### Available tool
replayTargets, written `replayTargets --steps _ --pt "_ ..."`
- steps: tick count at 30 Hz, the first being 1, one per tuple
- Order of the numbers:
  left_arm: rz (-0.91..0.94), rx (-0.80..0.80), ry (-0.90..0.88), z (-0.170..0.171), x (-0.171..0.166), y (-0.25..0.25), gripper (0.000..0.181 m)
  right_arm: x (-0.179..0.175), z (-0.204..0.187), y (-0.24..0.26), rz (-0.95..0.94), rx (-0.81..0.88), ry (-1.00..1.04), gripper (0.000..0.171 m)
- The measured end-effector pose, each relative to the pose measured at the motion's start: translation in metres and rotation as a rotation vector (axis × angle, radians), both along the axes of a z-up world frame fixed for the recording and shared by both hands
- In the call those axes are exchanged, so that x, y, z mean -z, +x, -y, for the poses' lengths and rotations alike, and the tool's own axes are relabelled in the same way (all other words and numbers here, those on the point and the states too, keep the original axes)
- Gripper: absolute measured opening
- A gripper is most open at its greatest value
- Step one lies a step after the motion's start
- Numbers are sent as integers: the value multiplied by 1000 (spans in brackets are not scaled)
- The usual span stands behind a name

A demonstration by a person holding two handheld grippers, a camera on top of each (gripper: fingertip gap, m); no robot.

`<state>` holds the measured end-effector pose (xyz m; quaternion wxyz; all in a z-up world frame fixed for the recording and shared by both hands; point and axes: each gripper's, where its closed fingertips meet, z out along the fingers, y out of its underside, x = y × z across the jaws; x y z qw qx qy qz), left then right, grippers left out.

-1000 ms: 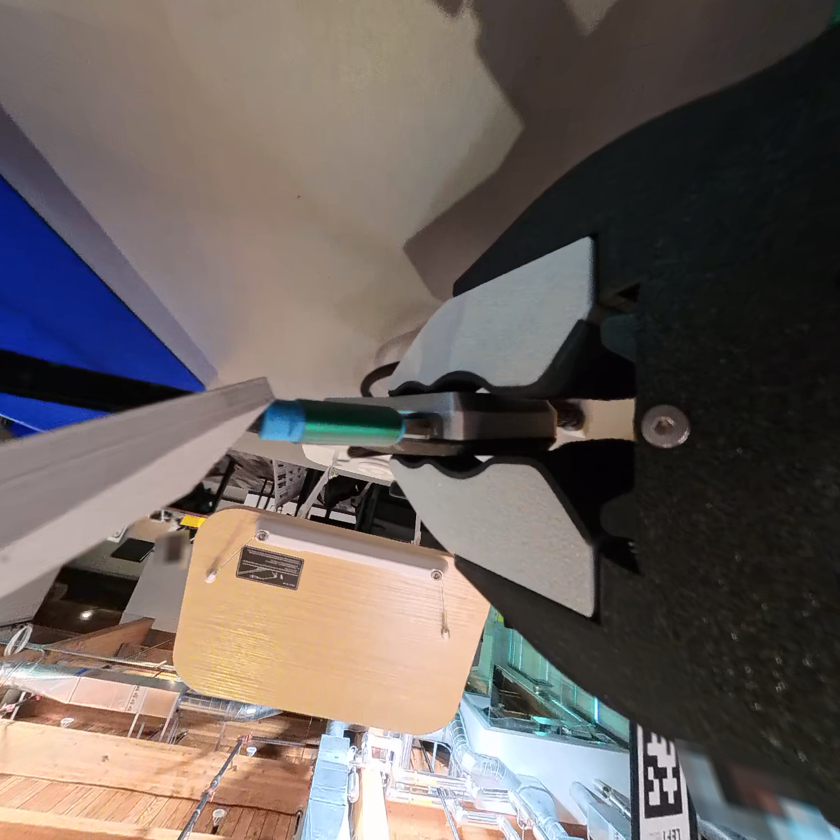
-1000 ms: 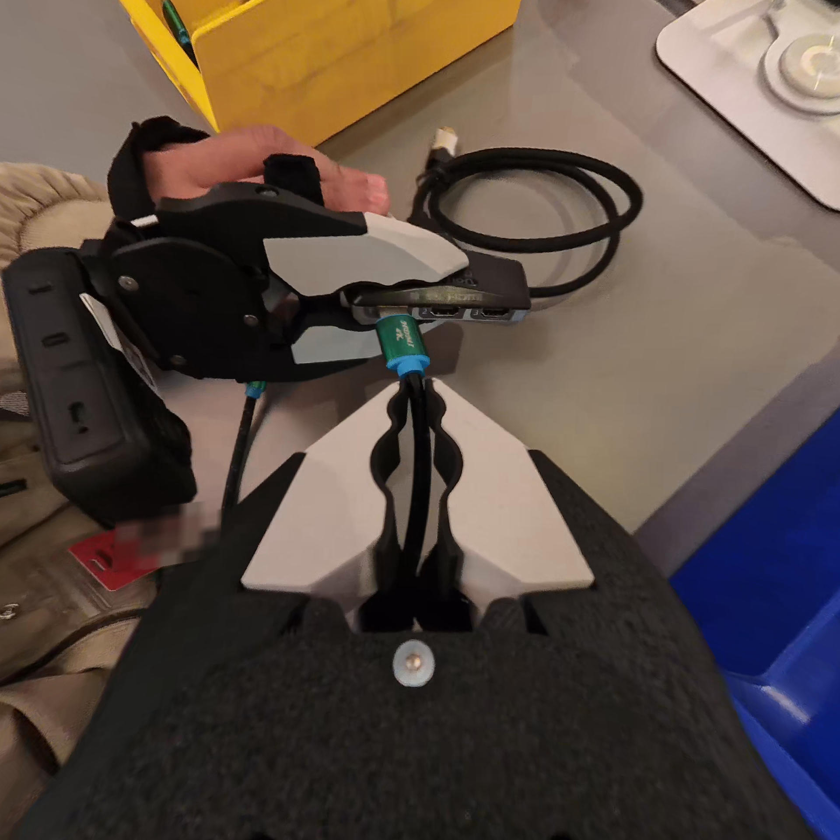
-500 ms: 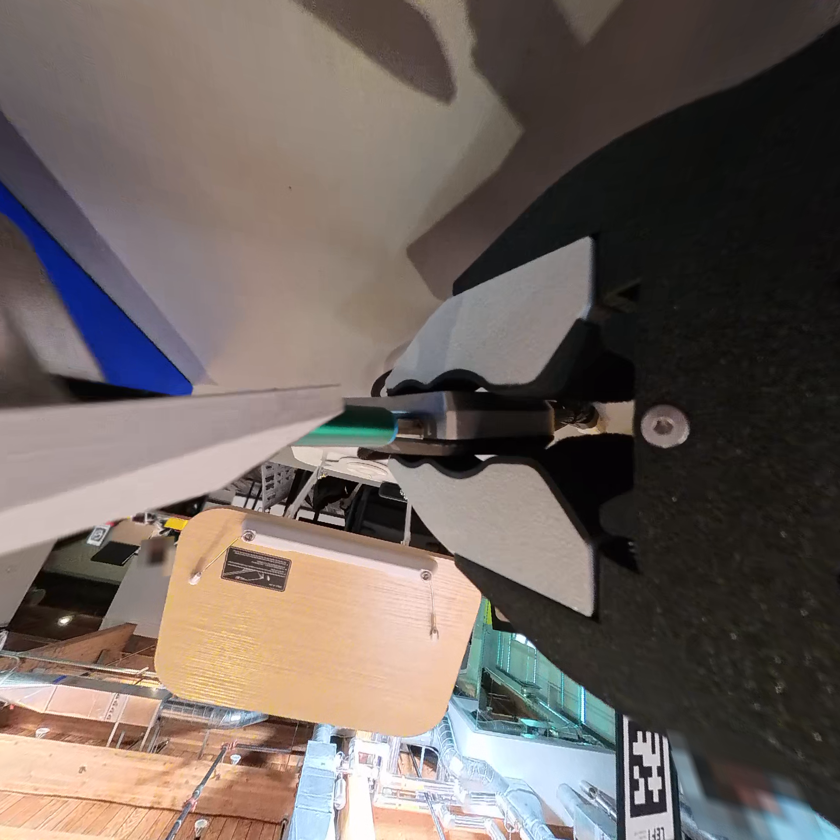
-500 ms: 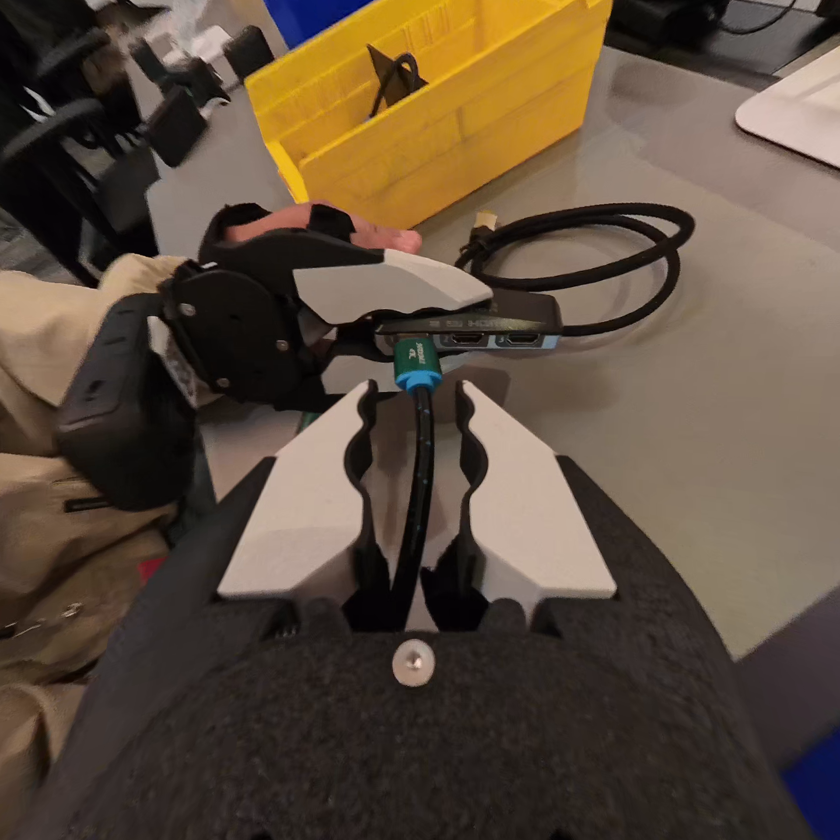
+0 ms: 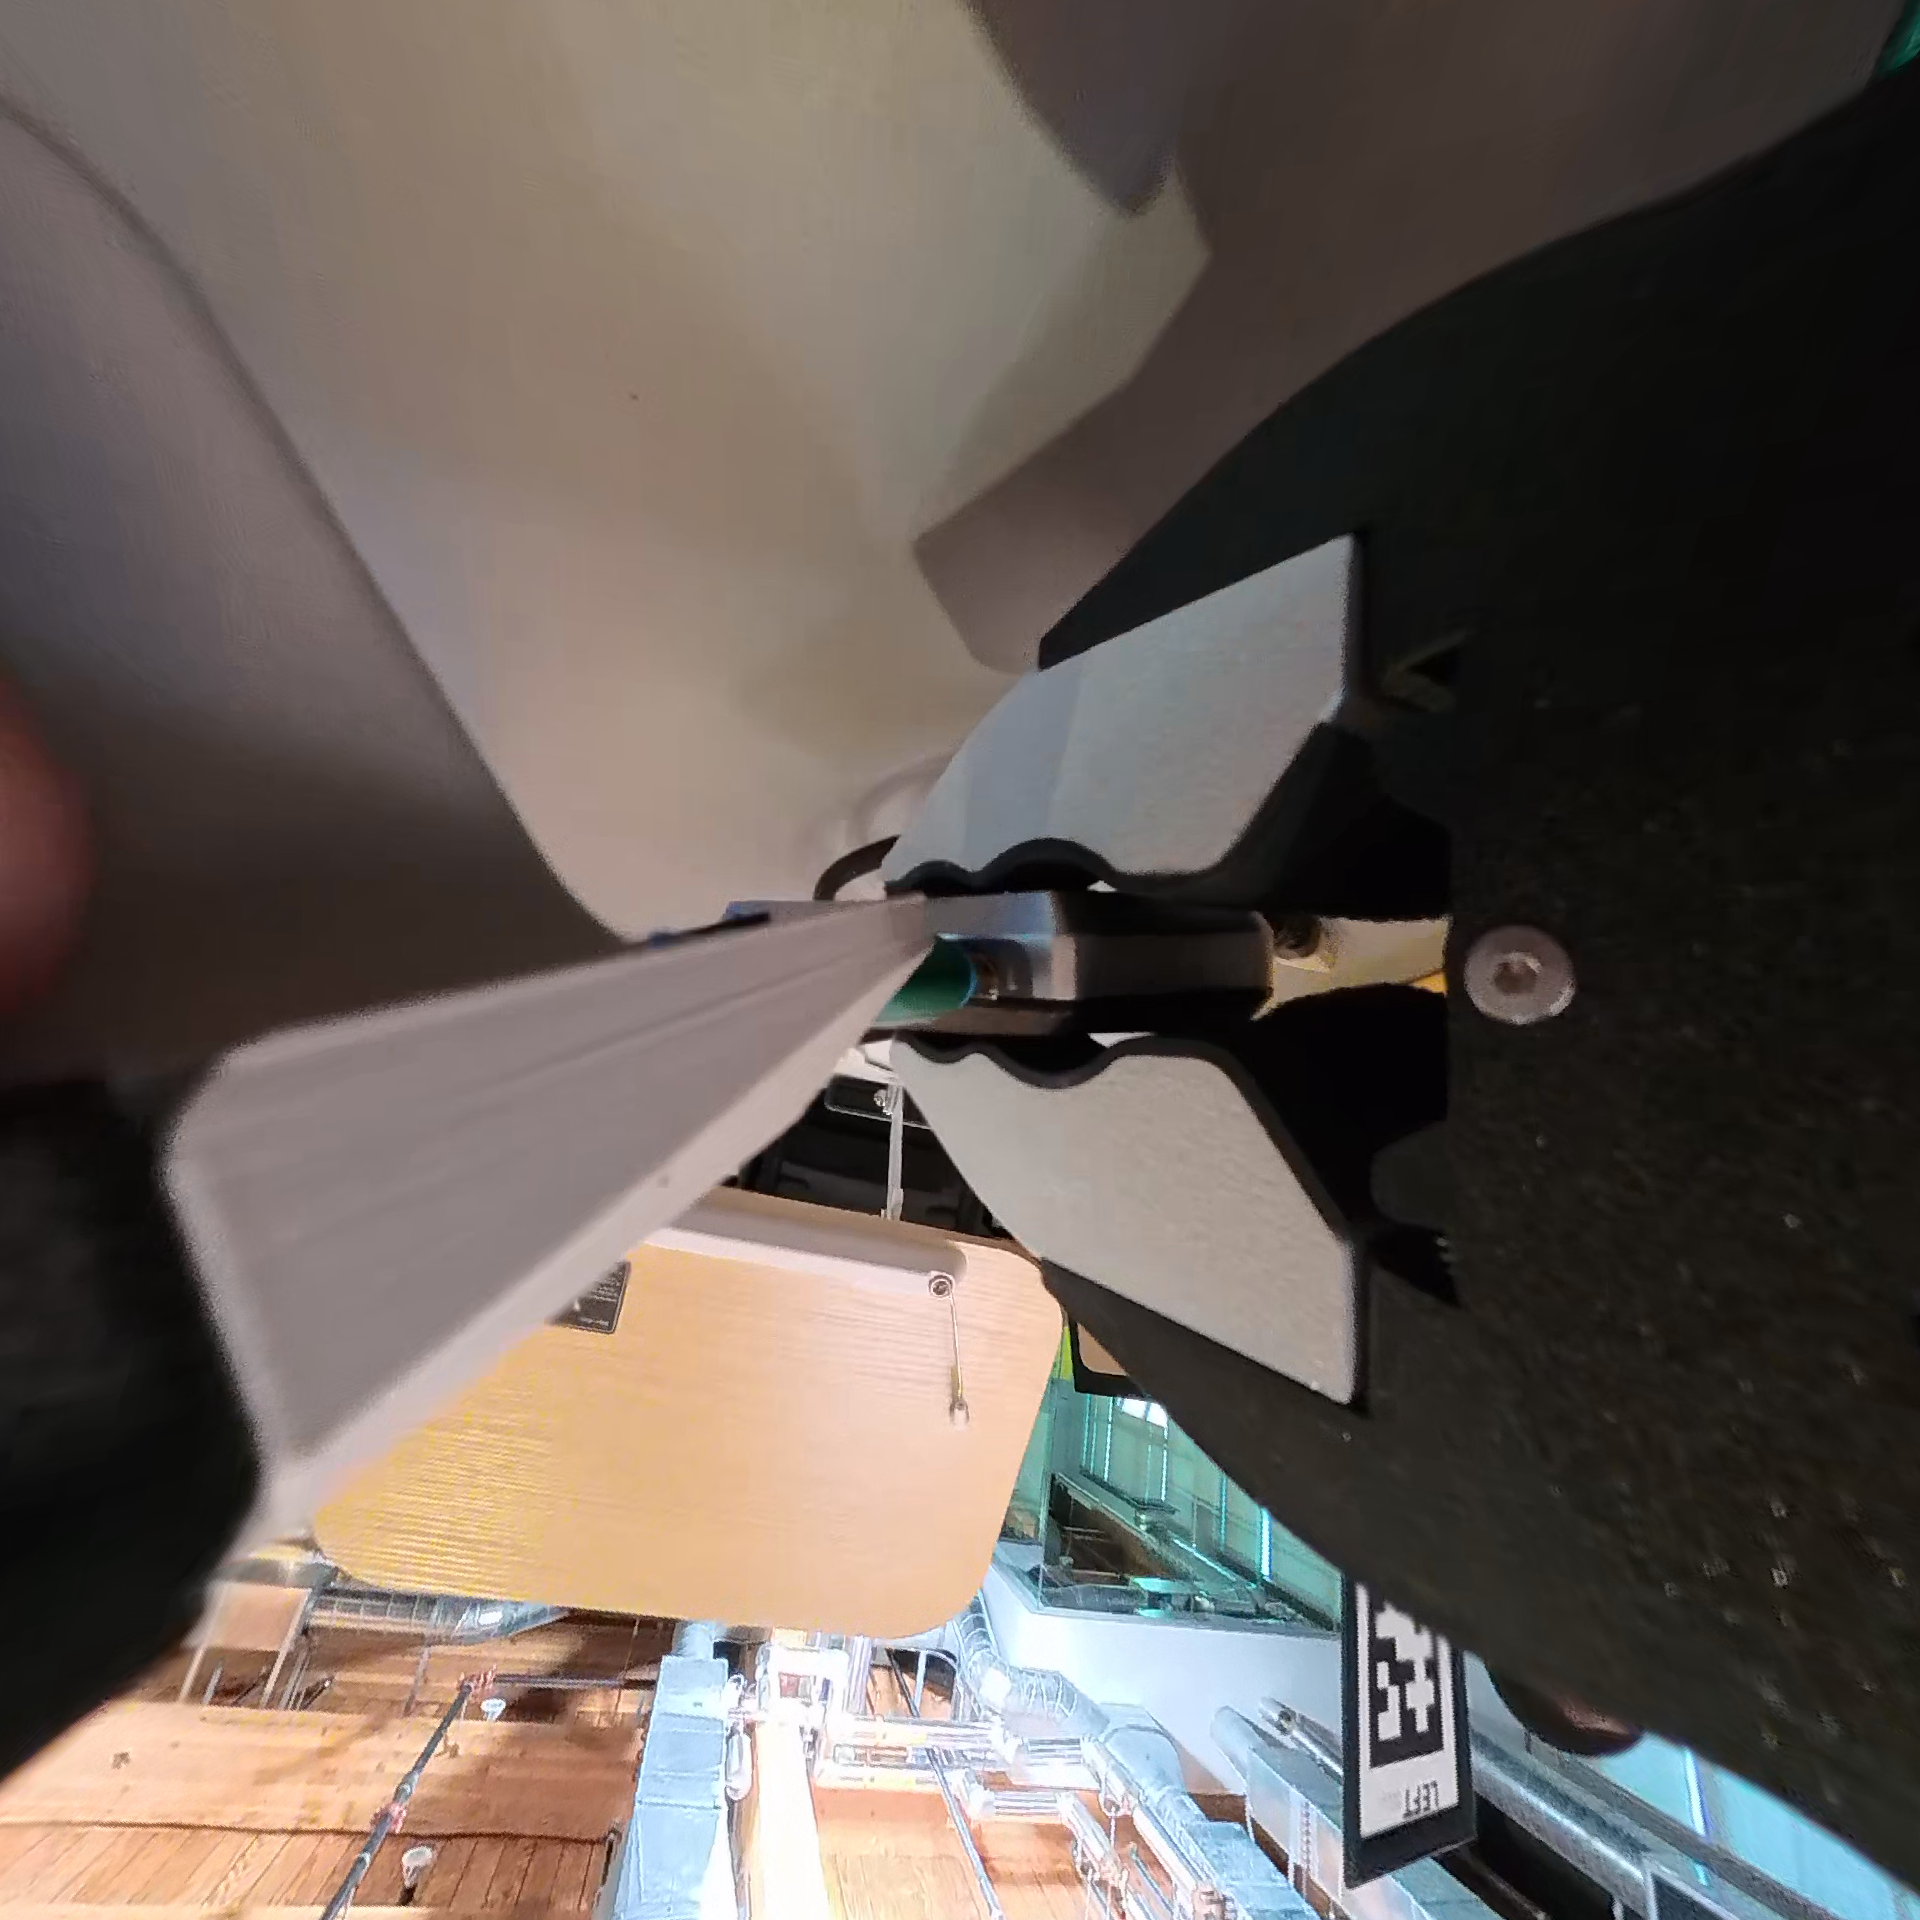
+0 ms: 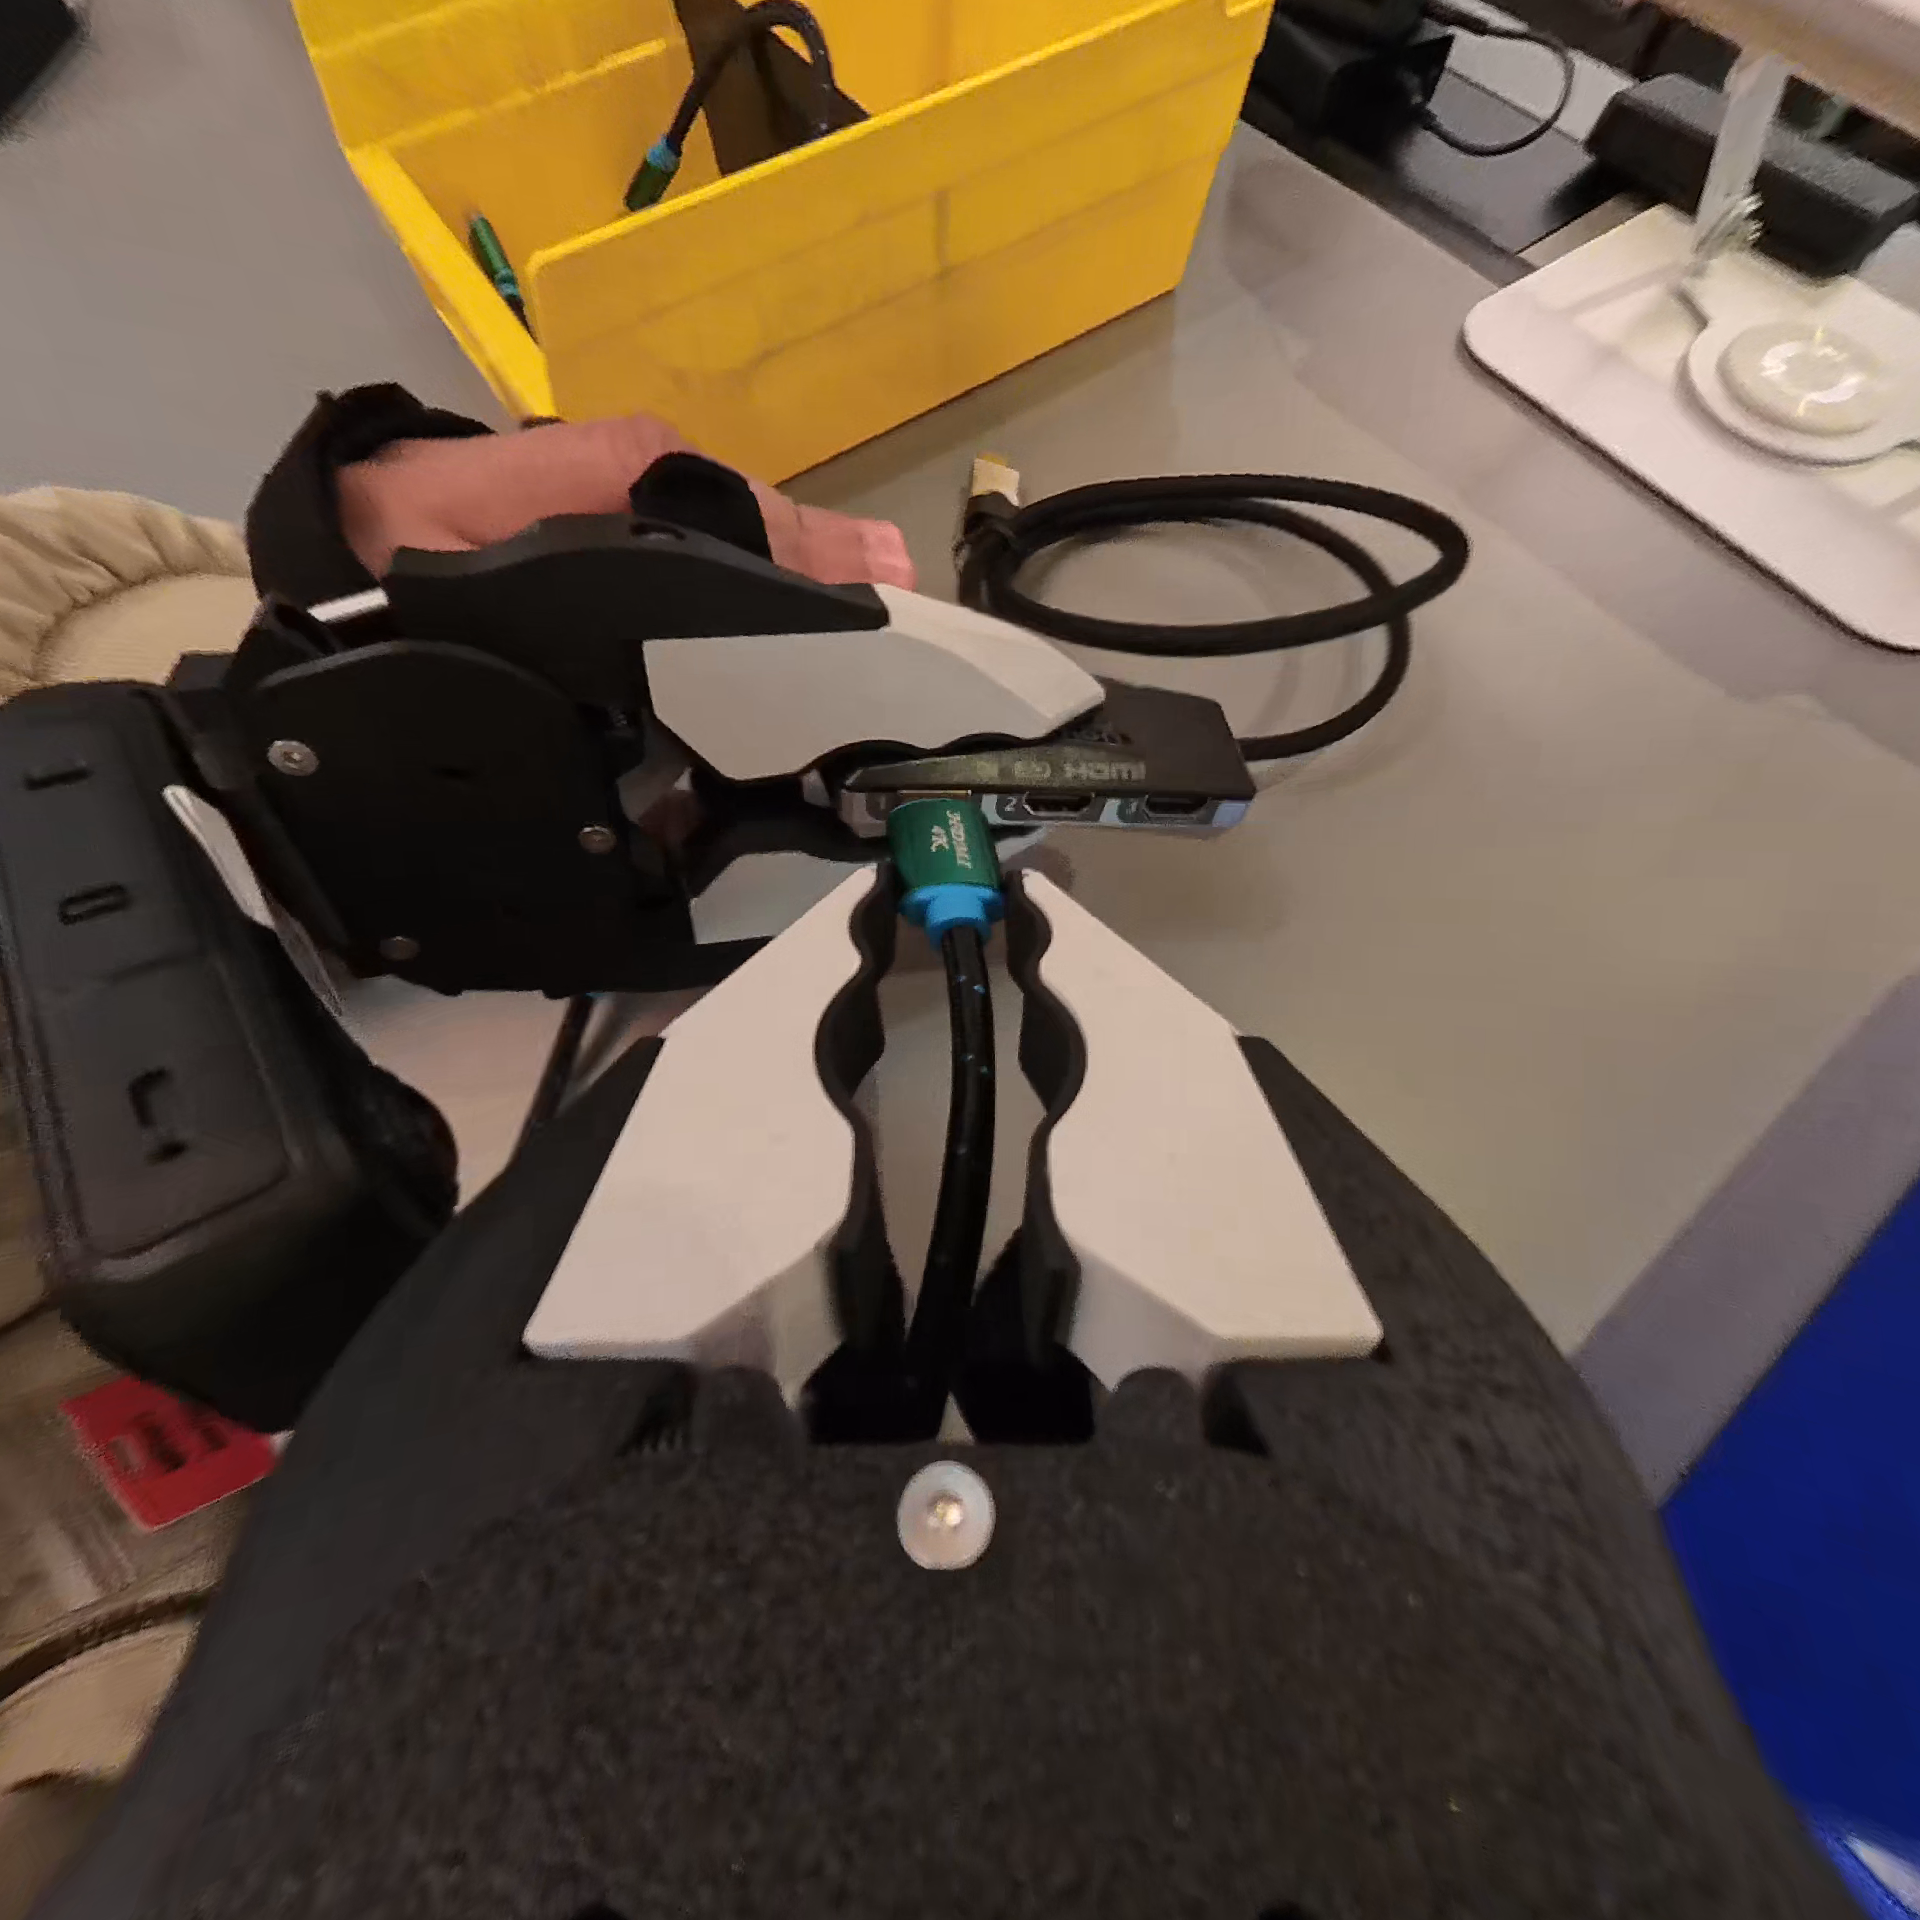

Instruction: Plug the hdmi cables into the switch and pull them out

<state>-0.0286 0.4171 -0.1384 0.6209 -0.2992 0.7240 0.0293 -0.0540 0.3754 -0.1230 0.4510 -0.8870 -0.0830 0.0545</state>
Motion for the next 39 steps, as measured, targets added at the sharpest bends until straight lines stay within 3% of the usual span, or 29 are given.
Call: replayTargets --steps 15,20,26,39 --pt "10 -36 8 0 -3 0 20 -1 -9 -11 -54 14 72 20" --pt "54 57 -63 4 -7 -2 21 -6 -6 -10 -147 -73 97 20" --pt "100 165 -26 16 -11 -3 22 -12 6 -6 -243 -206 114 19" --pt "173 262 85 25 -20 -23 27 -17 11 -13 -380 -261 149 19"
